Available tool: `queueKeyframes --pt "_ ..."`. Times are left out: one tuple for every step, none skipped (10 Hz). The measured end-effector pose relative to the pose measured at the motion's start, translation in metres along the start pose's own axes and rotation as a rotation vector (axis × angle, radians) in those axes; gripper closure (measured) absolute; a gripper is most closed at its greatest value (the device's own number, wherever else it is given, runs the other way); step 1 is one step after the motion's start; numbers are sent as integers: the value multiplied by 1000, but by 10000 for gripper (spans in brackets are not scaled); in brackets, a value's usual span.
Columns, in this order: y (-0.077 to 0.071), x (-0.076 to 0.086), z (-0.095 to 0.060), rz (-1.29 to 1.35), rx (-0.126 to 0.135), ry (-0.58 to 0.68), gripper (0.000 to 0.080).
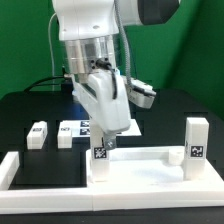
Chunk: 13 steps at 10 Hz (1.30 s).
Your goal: Assemble desk
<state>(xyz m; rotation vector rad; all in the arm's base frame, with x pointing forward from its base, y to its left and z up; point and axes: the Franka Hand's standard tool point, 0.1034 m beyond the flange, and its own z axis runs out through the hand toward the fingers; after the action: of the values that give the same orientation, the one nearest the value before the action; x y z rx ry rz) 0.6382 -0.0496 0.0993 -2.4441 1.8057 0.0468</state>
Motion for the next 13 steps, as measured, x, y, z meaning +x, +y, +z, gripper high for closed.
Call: queueKeyframes --pt "-1 0 -2 -154 -3 17 215" --pt "-2 -3 -3 -217 -5 25 163" --pt "-1 -1 -2 -263 -7 24 154" --pt "-1 -1 -2 -355 -9 24 154" --pt "-1 0 -3 -481 -7 30 151" --pt "-5 4 -11 -703 15 66 151" --pt "-5 5 -18 -880 20 90 151" --pt "-6 6 -23 -1018 23 103 151" --pt "-1 7 -20 -1057 28 130 151" --pt "1 6 -18 -1013 25 121 151" --pt "1 7 -18 -1015 26 123 275" --pt "1 7 -18 -971 29 121 275" --pt "1 6 -17 -893 33 118 428"
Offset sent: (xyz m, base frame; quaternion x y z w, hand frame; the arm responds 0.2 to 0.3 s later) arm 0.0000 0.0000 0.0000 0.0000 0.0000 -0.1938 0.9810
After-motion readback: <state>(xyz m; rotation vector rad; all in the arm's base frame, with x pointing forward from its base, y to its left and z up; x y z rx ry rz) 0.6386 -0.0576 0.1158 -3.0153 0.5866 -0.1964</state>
